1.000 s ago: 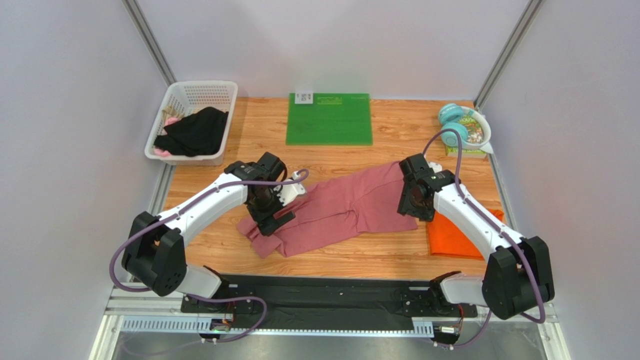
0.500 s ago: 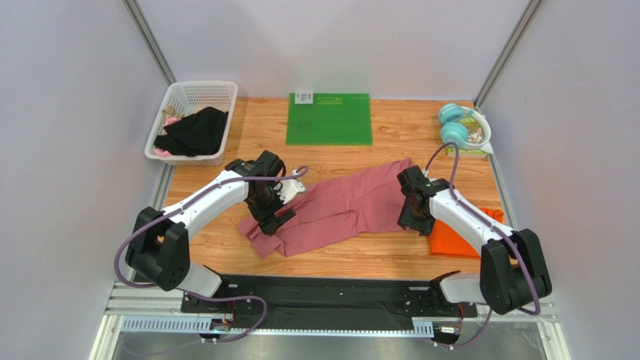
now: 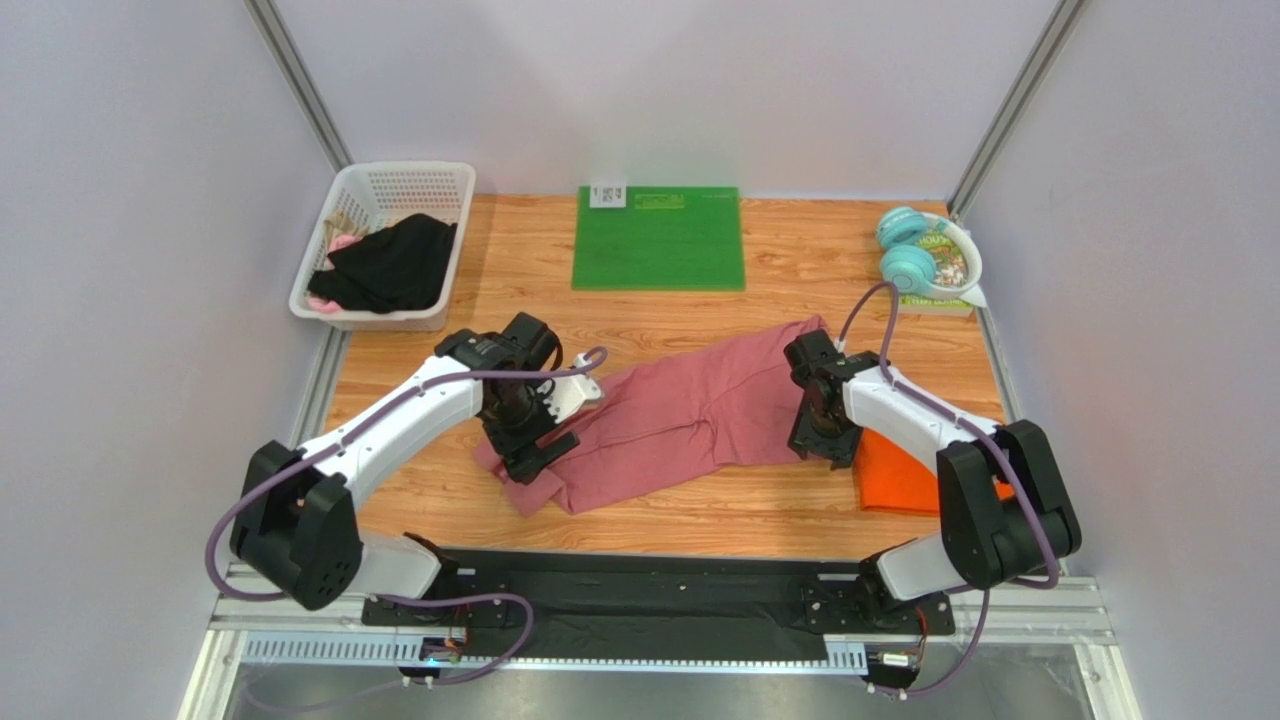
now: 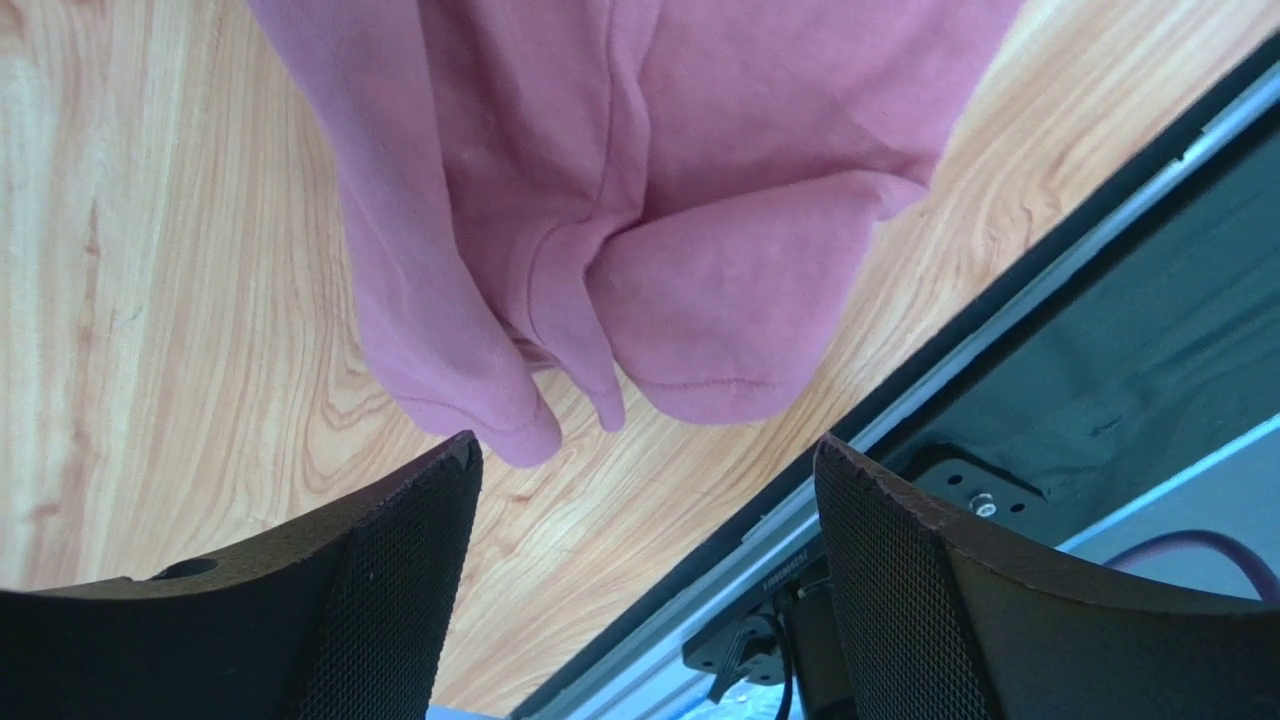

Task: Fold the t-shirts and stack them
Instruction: Flatten out the tshirt

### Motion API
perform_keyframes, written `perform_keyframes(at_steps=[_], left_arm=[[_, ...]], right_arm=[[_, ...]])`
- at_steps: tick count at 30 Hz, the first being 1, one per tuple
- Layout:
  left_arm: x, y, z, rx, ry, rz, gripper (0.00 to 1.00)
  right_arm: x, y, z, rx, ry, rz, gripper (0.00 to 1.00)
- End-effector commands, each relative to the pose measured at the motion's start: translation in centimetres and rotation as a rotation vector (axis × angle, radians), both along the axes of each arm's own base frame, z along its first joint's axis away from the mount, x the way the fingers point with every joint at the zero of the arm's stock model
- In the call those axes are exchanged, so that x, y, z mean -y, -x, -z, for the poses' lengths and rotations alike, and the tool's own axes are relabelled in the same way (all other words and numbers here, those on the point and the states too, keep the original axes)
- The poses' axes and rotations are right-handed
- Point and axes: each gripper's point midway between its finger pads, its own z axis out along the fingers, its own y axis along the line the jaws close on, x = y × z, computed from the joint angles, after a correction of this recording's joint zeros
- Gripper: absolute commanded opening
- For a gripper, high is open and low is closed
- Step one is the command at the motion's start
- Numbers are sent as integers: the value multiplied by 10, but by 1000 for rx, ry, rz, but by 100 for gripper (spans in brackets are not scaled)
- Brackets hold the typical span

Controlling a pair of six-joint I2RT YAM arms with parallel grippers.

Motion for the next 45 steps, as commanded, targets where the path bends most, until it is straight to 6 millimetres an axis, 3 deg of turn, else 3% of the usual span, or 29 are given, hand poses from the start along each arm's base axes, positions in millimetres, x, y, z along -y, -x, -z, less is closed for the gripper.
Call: perform_keyframes(at_steps=[1, 7, 12, 21, 31, 38, 45], left_arm=[[-6, 23, -5, -1, -20, 77, 85], [-14, 29, 21, -64, -94, 85, 74], [-14, 21, 29, -57, -112, 93, 73], [-7, 8, 33, -42, -113, 98, 72], [-9, -7, 37, -26, -124, 94, 56], [-7, -14, 24, -10, -94, 86, 58], [-8, -14, 32, -37, -100, 73, 56]], right_arm=[[-5, -24, -11, 79, -13, 6, 50], [-6, -26, -15, 92, -19, 4, 49], [-4, -23, -19, 102, -15, 4, 49], [-5, -21, -23, 114, -29, 1, 49], [0, -15, -23, 120, -19, -9, 48], [0, -15, -21, 114, -18, -12, 47], [2, -15, -25, 129, -13, -13, 47]])
